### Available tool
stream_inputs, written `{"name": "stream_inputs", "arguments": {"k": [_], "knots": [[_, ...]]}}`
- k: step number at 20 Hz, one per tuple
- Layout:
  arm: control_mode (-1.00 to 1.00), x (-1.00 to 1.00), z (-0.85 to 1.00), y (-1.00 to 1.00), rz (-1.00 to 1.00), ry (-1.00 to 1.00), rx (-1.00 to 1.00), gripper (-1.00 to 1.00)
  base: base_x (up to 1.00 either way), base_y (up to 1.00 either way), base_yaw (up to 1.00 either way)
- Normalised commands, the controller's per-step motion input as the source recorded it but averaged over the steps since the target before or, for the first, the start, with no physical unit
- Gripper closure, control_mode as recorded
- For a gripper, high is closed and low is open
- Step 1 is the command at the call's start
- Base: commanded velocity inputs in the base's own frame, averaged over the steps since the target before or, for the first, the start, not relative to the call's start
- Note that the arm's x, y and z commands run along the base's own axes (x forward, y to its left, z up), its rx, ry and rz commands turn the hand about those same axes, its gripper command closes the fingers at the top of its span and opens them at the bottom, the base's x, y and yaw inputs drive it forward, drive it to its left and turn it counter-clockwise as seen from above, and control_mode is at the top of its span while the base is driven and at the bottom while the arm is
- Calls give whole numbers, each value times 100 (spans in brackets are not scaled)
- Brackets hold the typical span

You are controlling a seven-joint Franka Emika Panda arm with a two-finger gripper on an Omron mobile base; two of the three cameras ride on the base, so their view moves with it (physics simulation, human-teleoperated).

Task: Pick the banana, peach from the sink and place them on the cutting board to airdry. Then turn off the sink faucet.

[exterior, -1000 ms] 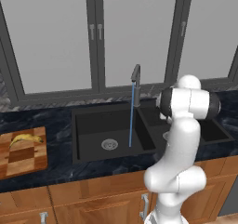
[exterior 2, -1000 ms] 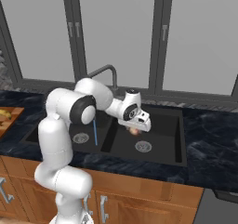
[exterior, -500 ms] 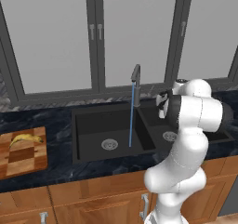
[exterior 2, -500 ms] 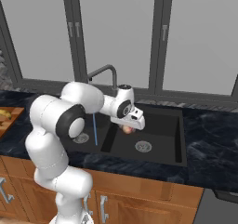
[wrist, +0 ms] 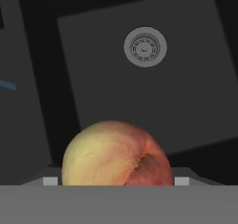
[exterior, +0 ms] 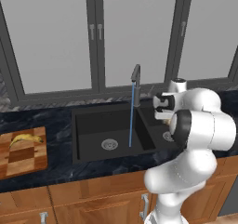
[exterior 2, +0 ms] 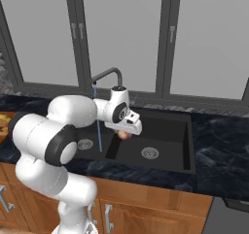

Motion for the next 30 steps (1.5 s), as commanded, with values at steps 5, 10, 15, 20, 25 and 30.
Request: {"name": "stream_inputs", "arguments": {"k": [5, 10, 15, 20, 25, 30], "knots": [[-100, -14, 8, 45, 6, 0, 0, 100, 0, 0, 0], [-100, -5, 6, 48, 7, 0, 0, 100, 0, 0, 0], [-100, 0, 5, 50, 6, 0, 0, 100, 0, 0, 0], [-100, 0, 0, 52, 6, 0, 0, 100, 0, 0, 0], [-100, 0, 0, 53, 8, 0, 0, 100, 0, 0, 0], [-100, 0, 0, 52, 11, 0, 1, 100, 0, 0, 0]]}}
